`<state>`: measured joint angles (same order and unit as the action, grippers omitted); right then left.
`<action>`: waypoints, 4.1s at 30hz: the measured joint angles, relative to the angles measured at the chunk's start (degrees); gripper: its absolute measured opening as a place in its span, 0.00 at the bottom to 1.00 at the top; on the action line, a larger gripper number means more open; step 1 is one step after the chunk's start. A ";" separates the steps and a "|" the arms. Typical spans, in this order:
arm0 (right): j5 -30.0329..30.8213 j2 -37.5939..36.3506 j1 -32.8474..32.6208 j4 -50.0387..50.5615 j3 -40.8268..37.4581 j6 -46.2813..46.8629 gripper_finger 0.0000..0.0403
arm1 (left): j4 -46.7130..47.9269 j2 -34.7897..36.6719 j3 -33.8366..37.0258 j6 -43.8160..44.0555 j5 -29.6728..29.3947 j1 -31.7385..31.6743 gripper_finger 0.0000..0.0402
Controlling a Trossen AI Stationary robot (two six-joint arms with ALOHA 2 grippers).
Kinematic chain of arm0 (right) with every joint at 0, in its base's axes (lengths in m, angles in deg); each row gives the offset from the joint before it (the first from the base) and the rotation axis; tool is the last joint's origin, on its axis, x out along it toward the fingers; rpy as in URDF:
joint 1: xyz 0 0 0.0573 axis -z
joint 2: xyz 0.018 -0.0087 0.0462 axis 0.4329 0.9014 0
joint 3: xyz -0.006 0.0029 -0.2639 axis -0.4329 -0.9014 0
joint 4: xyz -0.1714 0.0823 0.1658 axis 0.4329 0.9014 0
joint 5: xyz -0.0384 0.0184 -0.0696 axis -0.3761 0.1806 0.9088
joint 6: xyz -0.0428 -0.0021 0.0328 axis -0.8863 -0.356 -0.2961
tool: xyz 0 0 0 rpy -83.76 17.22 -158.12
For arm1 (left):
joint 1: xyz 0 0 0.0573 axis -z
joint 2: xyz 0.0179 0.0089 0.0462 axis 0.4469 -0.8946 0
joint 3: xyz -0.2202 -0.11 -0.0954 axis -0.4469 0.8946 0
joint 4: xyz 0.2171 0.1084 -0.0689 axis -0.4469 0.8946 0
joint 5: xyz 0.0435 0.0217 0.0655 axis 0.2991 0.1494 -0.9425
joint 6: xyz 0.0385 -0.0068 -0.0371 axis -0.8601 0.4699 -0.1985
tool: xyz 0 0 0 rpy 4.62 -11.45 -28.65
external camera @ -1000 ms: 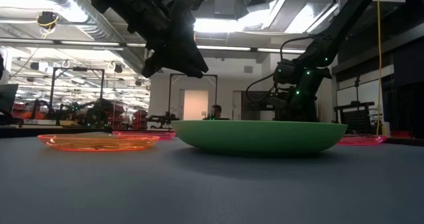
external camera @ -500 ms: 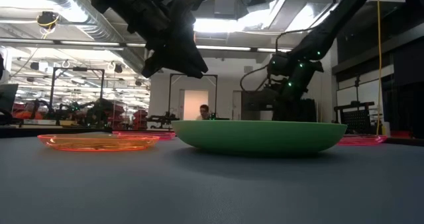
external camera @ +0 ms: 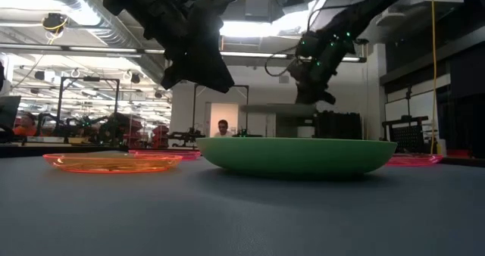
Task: Stack plastic plates
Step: Stack the gray plate on top of the pink plate
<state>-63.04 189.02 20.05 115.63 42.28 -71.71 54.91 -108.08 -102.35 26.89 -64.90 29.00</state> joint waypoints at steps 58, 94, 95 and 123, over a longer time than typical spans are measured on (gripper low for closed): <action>4.74 -0.12 -32.55 -3.71 -10.04 -7.12 0.00 | 20.57 8.04 0.00 -5.22 1.48 13.81 0.17; 4.74 -0.11 -32.55 -8.25 -13.97 -7.12 0.07 | 20.55 8.02 0.02 -5.22 1.25 13.80 0.17; 4.74 -0.11 -32.55 -8.25 -13.97 -7.12 0.08 | 20.53 8.02 0.02 -5.21 1.25 13.81 0.17; 4.78 -0.11 -32.56 -8.21 -13.97 -7.12 0.14 | 20.53 8.00 0.02 -5.19 -0.58 13.79 0.17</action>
<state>-58.26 188.92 -12.51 107.42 28.31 -78.83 75.43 -100.08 -102.33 21.71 -65.48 42.79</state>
